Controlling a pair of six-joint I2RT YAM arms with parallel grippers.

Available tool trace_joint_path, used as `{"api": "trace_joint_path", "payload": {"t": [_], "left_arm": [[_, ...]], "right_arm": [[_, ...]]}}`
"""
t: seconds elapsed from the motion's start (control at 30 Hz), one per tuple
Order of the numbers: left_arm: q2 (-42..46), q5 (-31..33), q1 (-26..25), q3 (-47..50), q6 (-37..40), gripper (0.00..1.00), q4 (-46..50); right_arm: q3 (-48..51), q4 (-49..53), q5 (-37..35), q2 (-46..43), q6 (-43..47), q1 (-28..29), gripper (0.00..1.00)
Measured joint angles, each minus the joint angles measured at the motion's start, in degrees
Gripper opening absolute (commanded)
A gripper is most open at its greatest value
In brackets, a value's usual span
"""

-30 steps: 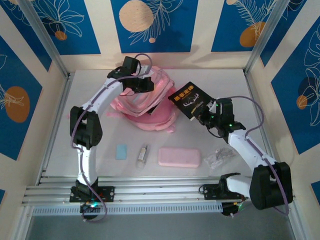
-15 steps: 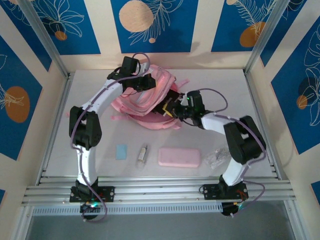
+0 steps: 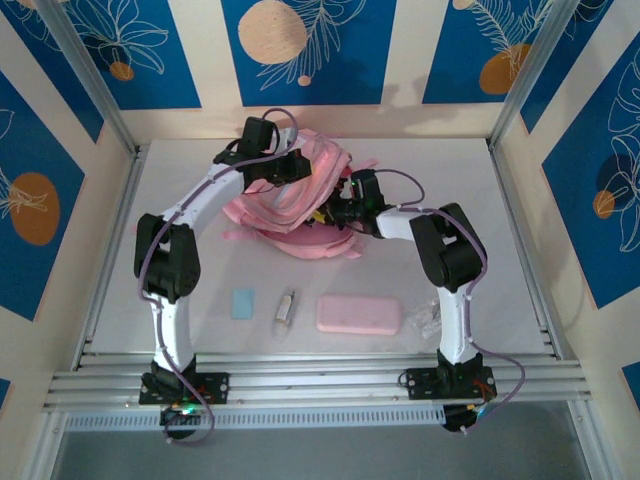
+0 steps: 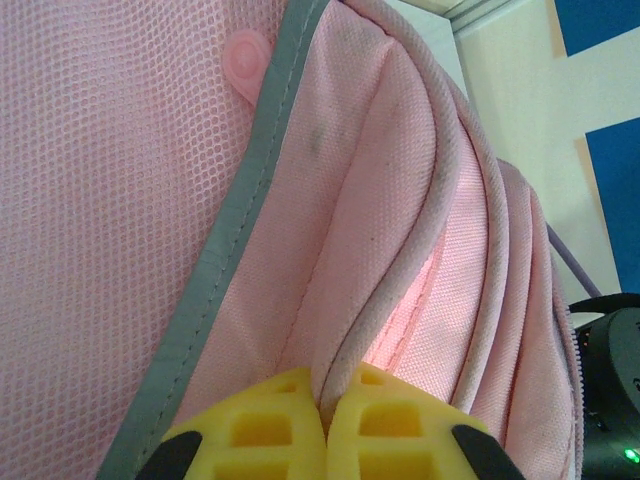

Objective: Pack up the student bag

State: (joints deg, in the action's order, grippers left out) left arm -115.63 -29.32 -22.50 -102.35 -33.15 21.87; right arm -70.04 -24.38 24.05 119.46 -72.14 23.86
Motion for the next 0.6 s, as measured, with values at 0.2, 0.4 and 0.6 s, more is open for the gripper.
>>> {"api": "trace_joint_path", "payload": {"t": [0.2,0.4,0.6], "left_arm": [[0.04,0.76,0.0,0.85,-0.87,0.0,-1.33],[0.07,0.87,-0.02,2.47,-1.84,0.0,-3.54],[0.09,0.83,-0.42,6.51,-4.59,0.1,-8.66]], "right_arm": [[4.44,7.98,-0.76,-5.66,0.31,-2.19,0.62],[9.31,18.03,-0.79,-18.23,4.92,-5.49,0.65],[11.32,32.11,-5.79,-30.47,13.38,-9.16,0.81]]}}
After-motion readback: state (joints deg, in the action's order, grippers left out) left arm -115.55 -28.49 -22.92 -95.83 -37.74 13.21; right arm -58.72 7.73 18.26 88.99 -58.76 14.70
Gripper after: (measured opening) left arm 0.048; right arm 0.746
